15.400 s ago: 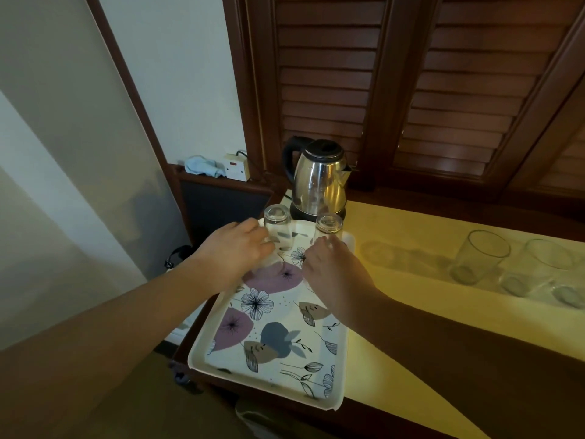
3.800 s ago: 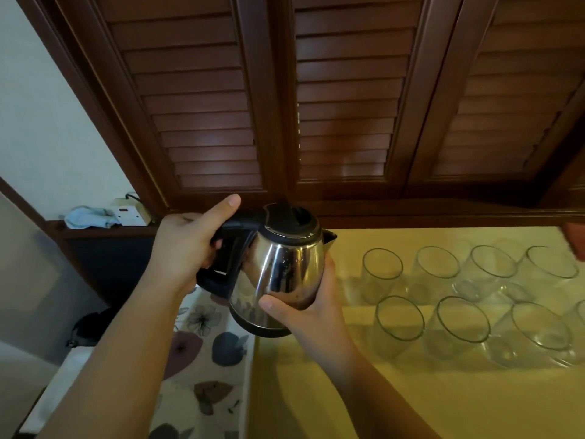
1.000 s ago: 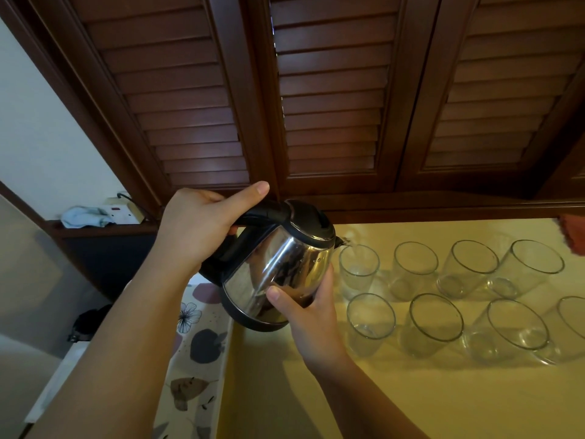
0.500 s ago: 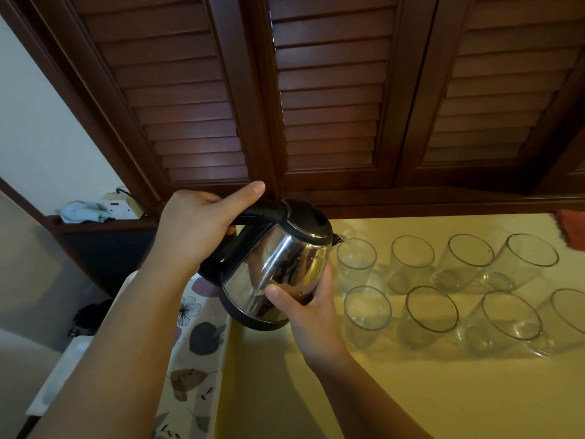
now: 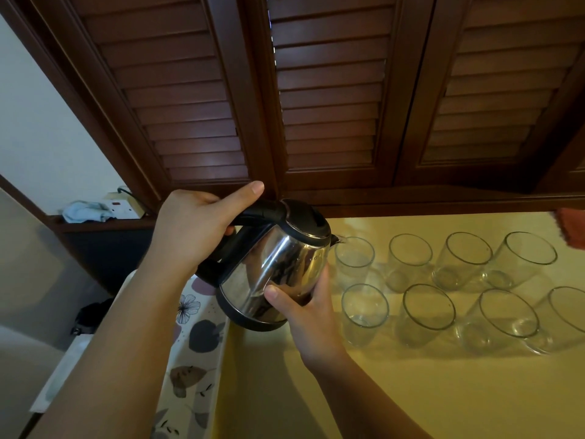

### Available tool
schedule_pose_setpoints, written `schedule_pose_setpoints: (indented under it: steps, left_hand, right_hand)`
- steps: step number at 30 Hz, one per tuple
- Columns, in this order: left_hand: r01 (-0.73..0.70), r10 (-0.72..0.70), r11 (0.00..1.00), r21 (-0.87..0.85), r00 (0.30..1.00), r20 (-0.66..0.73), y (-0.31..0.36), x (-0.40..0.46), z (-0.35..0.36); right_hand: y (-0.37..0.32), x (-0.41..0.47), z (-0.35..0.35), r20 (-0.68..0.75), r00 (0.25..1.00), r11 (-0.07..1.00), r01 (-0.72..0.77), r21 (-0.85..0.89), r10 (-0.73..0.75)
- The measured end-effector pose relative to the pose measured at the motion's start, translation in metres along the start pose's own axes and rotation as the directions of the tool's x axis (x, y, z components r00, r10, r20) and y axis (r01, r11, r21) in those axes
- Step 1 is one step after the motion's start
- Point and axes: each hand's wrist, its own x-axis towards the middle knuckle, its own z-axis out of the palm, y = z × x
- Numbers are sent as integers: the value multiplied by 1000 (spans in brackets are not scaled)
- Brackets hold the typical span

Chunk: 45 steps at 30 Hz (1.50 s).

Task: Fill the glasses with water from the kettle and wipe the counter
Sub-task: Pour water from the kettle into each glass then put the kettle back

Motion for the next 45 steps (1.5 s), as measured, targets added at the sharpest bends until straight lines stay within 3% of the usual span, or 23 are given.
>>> schedule_pose_setpoints:
  steps: [9, 14, 23, 34, 45]
  left_hand:
    - [160, -168, 929, -334, 986, 4, -28, -12, -2]
    - [167, -178, 889, -426, 984, 16, -38, -27, -8]
    - [70, -78, 918, -389, 997, -3, -37, -66, -36]
    - [113, -98, 965, -236, 992, 74, -17, -93, -49]
    - [119, -116, 980, -162, 993, 27, 0, -97, -33]
  right_hand:
    - [-10, 0, -8, 4, 999, 996, 36, -87, -35]
    - [-15, -8, -10, 57, 998, 994, 35, -103, -29]
    - [-11, -53, 7, 105, 994, 1000, -23, -13, 25]
    - [-12, -92, 22, 46, 998, 999, -45, 9, 45]
    - [-17, -95, 5, 5, 999, 999, -37, 27, 37]
